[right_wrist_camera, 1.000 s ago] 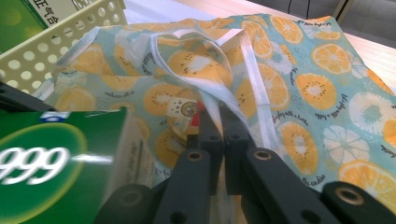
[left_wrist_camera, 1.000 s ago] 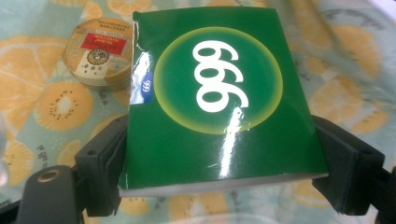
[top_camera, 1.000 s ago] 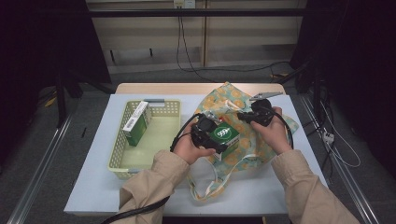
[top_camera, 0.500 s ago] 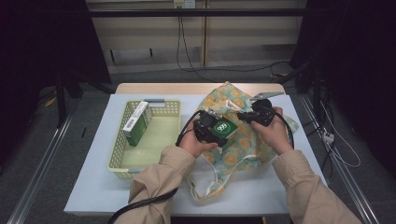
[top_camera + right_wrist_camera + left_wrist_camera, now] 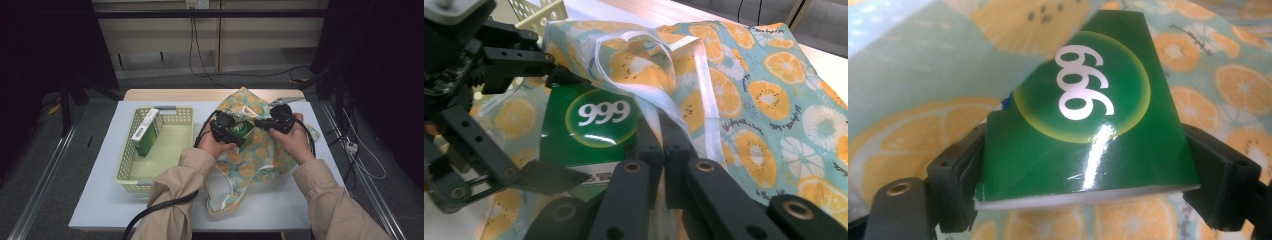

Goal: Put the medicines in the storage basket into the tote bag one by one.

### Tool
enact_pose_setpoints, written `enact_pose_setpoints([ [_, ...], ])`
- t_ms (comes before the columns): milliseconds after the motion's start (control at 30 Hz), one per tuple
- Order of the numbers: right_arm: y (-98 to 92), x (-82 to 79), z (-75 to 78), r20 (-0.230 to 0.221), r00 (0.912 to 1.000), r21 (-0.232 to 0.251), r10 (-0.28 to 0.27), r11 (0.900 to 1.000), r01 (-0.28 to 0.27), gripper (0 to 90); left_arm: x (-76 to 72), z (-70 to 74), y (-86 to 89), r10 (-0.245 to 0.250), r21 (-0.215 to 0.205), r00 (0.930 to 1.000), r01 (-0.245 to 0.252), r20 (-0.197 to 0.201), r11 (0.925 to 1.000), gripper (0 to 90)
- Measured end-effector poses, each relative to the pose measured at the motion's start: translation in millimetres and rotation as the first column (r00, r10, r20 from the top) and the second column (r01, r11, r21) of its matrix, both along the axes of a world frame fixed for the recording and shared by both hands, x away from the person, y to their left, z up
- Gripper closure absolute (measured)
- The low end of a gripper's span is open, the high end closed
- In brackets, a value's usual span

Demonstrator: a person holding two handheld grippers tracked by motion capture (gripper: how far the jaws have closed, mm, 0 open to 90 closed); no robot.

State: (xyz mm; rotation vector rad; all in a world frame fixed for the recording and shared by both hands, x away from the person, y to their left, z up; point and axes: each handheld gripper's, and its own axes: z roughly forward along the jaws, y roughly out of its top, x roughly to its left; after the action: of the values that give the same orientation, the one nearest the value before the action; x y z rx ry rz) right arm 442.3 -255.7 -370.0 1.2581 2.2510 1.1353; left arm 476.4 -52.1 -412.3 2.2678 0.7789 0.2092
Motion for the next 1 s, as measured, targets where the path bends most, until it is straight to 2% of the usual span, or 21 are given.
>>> enact_pose_setpoints([
  [200,-1.8,0.4,2.3,0.003,1.0,0.006,-0.001,1.0,0.001,89.9,5.9,-1.1,-2.9,0.015,-0.013,0.9999,-0.015,0.007,0.9998,15.9],
  [400,-1.7,1.4,-0.1,-0.003,1.0,0.009,-0.004,1.0,0.004,89.9,6.4,-0.5,-3.1,0.016,-0.009,0.9998,-0.016,0.007,0.9998,15.9],
  [500,-1.7,1.9,-0.6,-0.002,1.0,0.008,-0.005,1.0,0.005,89.9,6.4,-1.5,-3.5,0.025,-0.021,0.9996,-0.025,0.011,0.9995,15.8],
  [700,-1.4,1.8,-1.4,-0.004,1.0,0.011,-0.003,1.0,0.003,89.9,6.6,-1.0,-3.9,0.021,-0.015,0.9997,-0.021,0.011,0.9997,15.7],
  [733,-1.4,1.8,-1.5,-0.003,1.0,0.01,-0.002,1.0,0.002,89.9,7.3,-0.8,-3.6,0.005,-0.016,1.0,-0.005,0.004,0.9999,15.7],
  [767,-1.4,1.7,-1.4,-0.004,1.0,0.011,-0.003,1.0,0.003,89.9,7.0,-1.6,-4.3,0.011,-0.019,0.9998,-0.011,0.014,0.9998,15.7],
  [833,-1.5,1.7,-1.4,-0.004,1.0,0.012,-0.003,1.0,0.004,89.9,7.7,-1.0,-3.9,0.004,-0.019,1.0,-0.004,0.001,0.9998,15.7],
  [1000,-1.3,2.3,-1.8,-0.007,1.0,0.013,-0.003,1.0,0.003,89.9,10.0,-1.6,-6.9,0.018,-0.014,0.9996,-0.018,0.021,0.9997,15.7],
])
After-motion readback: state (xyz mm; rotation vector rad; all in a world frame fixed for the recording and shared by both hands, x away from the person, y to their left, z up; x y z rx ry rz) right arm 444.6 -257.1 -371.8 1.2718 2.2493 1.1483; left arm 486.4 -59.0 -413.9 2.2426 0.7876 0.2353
